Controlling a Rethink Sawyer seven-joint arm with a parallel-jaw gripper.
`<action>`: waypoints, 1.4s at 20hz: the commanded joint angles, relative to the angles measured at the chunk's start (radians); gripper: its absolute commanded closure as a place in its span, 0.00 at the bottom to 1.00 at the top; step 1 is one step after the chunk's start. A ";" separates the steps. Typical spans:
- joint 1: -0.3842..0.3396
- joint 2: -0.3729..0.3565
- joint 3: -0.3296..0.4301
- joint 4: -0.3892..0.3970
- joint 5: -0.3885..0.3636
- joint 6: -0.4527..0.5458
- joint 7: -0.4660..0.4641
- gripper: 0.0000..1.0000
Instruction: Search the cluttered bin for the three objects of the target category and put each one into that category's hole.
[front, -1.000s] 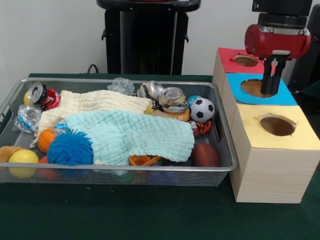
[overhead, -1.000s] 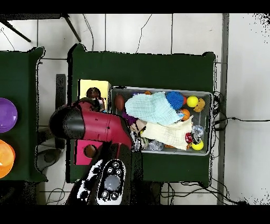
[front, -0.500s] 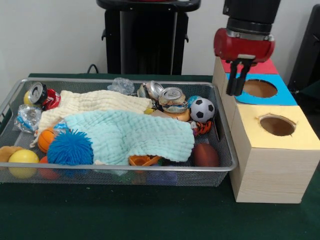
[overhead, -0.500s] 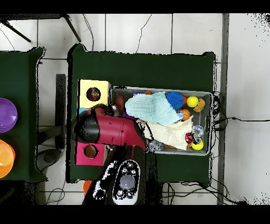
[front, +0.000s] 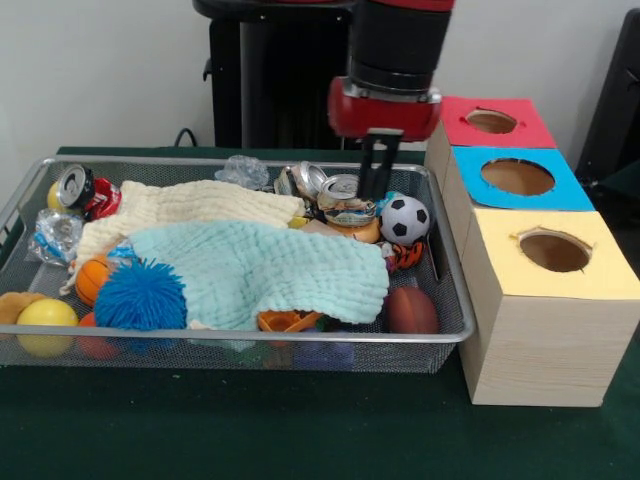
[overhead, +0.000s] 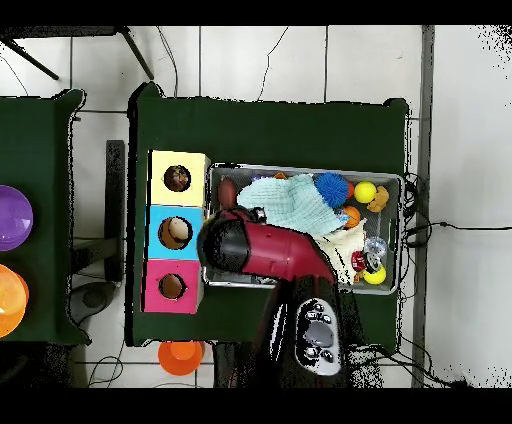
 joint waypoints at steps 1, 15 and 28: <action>-0.210 -0.047 0.218 0.113 -0.124 0.121 -0.173 1.00; -0.382 -0.016 0.388 0.083 -0.299 0.210 -0.190 0.00; -0.436 -0.009 0.487 0.073 -0.360 0.132 -0.089 0.00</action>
